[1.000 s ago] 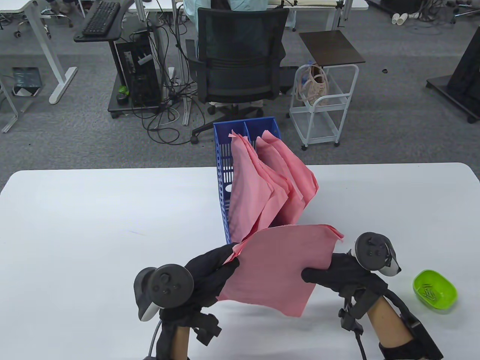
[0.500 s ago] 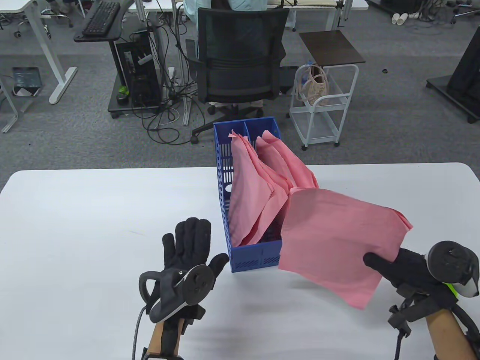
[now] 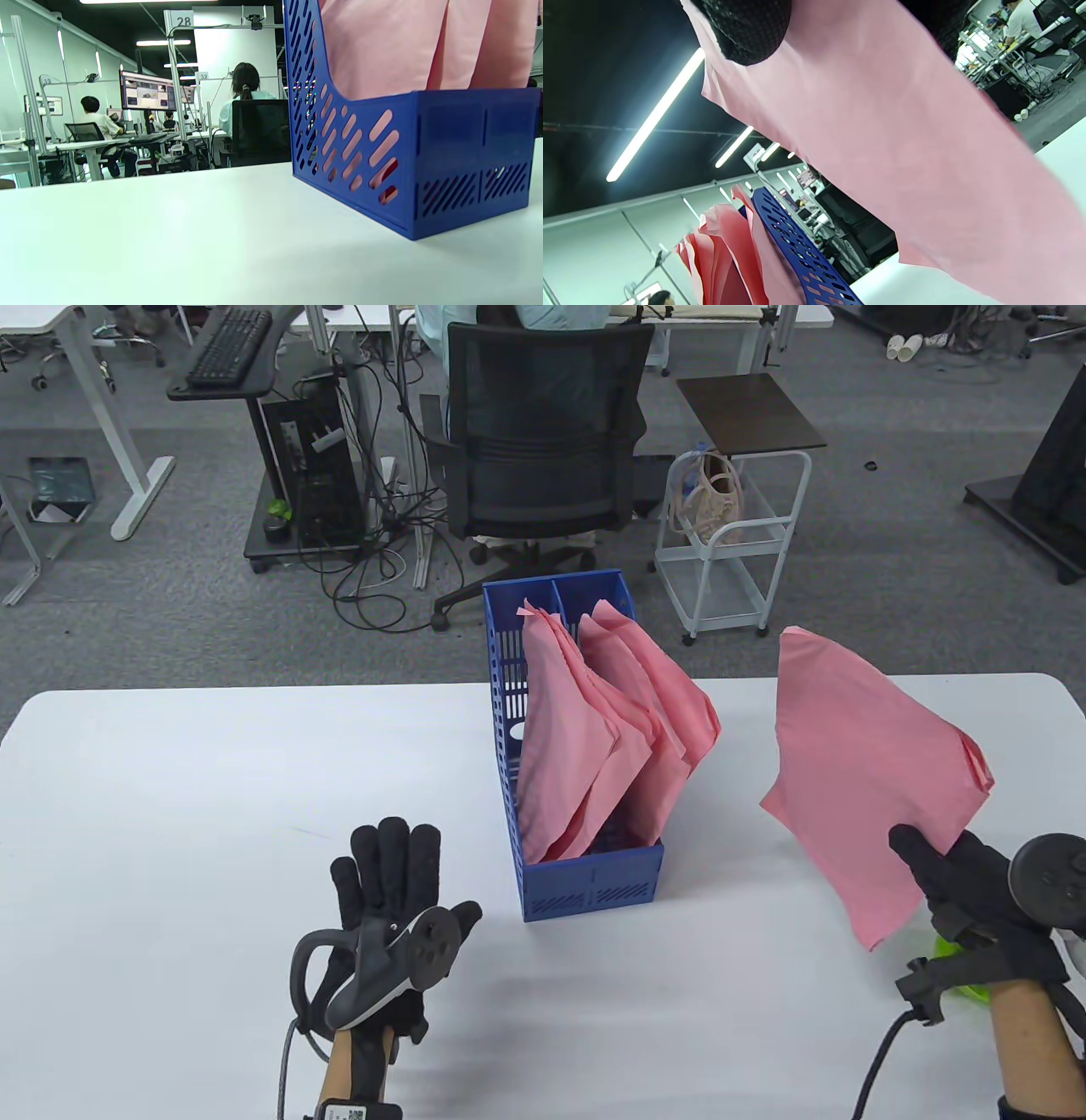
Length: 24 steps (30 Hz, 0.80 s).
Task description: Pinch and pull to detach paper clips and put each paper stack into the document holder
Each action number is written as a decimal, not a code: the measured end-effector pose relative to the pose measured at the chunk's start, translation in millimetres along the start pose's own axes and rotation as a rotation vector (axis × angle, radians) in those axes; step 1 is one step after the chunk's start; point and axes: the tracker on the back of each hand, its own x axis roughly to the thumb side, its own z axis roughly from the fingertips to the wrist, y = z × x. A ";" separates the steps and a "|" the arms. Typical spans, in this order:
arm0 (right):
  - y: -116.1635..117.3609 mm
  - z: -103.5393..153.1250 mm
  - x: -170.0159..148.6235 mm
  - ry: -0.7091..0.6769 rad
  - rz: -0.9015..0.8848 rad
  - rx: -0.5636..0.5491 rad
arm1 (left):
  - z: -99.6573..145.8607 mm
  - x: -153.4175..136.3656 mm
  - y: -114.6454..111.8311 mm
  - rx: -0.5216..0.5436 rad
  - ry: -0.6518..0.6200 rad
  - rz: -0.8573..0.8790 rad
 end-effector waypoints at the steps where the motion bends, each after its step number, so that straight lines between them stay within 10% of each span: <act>1: 8.3 -5.2 3.7 0.002 -0.026 -0.008 | 0.2 -0.7 -3.6 -0.010 -0.004 0.018; 24: 162.4 -75.4 90.7 -0.199 -0.279 0.014 | 6.1 -8.6 -14.5 0.000 -0.029 0.116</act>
